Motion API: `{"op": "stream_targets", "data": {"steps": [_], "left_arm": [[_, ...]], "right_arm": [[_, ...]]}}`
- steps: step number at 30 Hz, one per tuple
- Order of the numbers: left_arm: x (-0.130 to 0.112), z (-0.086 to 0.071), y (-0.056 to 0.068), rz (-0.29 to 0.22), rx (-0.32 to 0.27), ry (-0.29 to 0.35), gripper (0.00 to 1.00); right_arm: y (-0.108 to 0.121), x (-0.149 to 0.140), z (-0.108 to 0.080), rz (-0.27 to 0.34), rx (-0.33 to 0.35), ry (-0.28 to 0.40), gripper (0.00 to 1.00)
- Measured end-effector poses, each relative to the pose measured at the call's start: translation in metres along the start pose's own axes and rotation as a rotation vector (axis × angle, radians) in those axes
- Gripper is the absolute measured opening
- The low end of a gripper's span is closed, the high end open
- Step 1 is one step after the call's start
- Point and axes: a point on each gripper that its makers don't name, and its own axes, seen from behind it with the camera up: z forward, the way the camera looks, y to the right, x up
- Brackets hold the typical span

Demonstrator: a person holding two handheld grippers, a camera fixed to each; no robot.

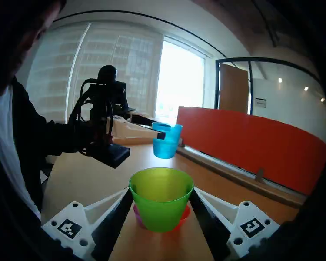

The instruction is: Pour water

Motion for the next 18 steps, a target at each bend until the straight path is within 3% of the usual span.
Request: {"op": "stream_targets", "data": {"steps": [18], "left_arm": [[0.012, -0.028, 0.006, 0.033, 0.015, 0.028, 0.87]], "right_arm": [[-0.013, 0.011, 0.006, -0.021, 0.039, -0.001, 0.91]]}}
